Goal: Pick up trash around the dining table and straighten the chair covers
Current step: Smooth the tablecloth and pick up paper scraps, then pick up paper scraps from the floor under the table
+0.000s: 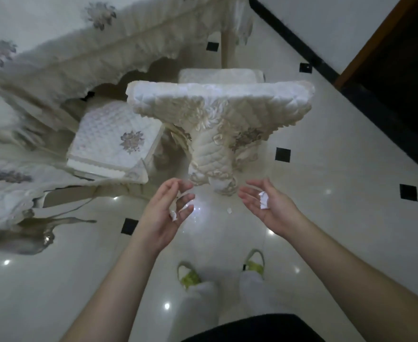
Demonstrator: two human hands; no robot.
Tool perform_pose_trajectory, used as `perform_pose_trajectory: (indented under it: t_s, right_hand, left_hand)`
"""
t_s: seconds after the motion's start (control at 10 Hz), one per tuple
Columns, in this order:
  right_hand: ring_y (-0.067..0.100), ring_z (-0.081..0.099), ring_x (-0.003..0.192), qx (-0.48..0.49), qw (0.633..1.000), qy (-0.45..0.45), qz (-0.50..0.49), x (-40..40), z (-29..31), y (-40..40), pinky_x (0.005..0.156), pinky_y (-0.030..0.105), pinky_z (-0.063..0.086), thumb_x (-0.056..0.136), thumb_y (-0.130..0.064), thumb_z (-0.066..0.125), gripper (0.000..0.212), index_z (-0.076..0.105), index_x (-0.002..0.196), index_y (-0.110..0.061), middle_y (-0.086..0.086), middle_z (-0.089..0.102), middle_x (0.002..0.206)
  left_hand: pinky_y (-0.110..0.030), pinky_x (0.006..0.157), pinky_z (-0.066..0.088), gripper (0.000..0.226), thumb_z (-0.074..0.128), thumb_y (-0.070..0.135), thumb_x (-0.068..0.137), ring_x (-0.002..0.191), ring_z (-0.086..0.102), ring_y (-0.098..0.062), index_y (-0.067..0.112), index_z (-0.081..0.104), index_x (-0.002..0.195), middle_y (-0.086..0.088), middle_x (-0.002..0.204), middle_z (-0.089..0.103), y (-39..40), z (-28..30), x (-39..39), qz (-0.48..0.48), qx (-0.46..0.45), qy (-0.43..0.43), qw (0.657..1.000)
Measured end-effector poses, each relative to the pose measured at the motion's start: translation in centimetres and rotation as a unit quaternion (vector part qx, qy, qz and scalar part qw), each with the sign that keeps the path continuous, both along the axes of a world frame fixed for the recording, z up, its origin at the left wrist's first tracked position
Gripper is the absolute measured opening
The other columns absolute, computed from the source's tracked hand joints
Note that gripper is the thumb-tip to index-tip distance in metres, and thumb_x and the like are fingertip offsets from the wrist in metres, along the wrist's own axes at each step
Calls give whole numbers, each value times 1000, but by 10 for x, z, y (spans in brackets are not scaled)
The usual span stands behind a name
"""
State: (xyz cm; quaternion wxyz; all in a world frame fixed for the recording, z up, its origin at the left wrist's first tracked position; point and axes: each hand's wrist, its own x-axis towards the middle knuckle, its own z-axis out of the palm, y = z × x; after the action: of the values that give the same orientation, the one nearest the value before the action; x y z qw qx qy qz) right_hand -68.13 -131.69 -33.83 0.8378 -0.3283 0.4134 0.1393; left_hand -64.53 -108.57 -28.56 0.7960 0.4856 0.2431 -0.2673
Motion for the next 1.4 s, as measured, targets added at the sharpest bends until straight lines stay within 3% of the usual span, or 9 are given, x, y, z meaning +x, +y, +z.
perform_pose_trajectory:
  t_s: [0.3,0.6,0.8,0.9,1.0,1.1,1.2,1.3,1.4]
  right_hand:
    - [17,67,93,31,998,-5,-60,24,-138,30,79,23,56,97,-50,35,49,64,105,-11,7,68,99]
    - [24,57,110,-68,997,-6,-41,16,-331,49,99,33,45,103,-24,34,30,53,120,-8,12,57,119]
    - [23,58,97,-257,964,0,63,29,-446,53,76,24,51,104,-20,32,27,49,122,-10,13,53,117]
    - [18,61,94,-425,886,-4,187,31,-512,49,73,24,49,103,-23,35,26,53,122,-20,10,51,122]
    - [25,47,117,-506,807,-22,305,37,-567,44,94,30,40,99,-21,39,33,48,131,-27,-7,39,123]
    - [26,43,118,-544,754,-3,369,42,-622,39,89,25,35,98,-21,41,36,47,134,-23,-9,31,118]
    - [20,53,100,-576,702,4,418,42,-669,40,95,30,45,97,-6,43,41,46,134,-22,-2,27,117]
    - [29,58,88,-584,655,40,477,46,-713,42,94,41,48,98,-14,43,43,41,138,-28,8,28,122]
    - [37,57,96,-583,647,78,485,53,-740,42,92,45,48,97,-22,43,44,36,138,-35,10,30,120]
  left_hand:
    - [-24,63,56,12,49,22,96,70,65,-13,20,61,93,-2,90,70,1,-110,4,10,-32,45,998]
    - [-30,66,57,15,62,23,77,71,67,-19,15,62,90,-7,90,70,19,-263,5,50,-66,102,991]
    - [-27,65,57,13,62,24,72,78,70,-18,17,71,79,-5,90,72,29,-367,4,71,-68,128,987]
    - [-26,62,57,13,60,24,73,73,69,-16,17,69,80,-3,87,72,31,-416,12,76,-67,127,987]
    - [-25,61,57,13,56,23,79,71,68,-16,16,66,83,-4,85,71,29,-461,31,59,-79,108,989]
    - [-25,64,56,17,51,22,89,71,68,-16,17,66,83,-4,87,72,23,-501,50,36,-75,82,993]
    - [-25,64,56,18,55,26,85,73,68,-16,18,69,78,-4,91,72,19,-535,51,22,-99,79,992]
    - [-27,63,56,22,52,25,89,75,69,-18,16,70,79,-6,91,72,27,-565,47,5,-94,97,991]
    - [-27,61,57,27,49,27,92,72,69,-18,16,71,79,-6,89,72,39,-582,53,26,-107,110,988]
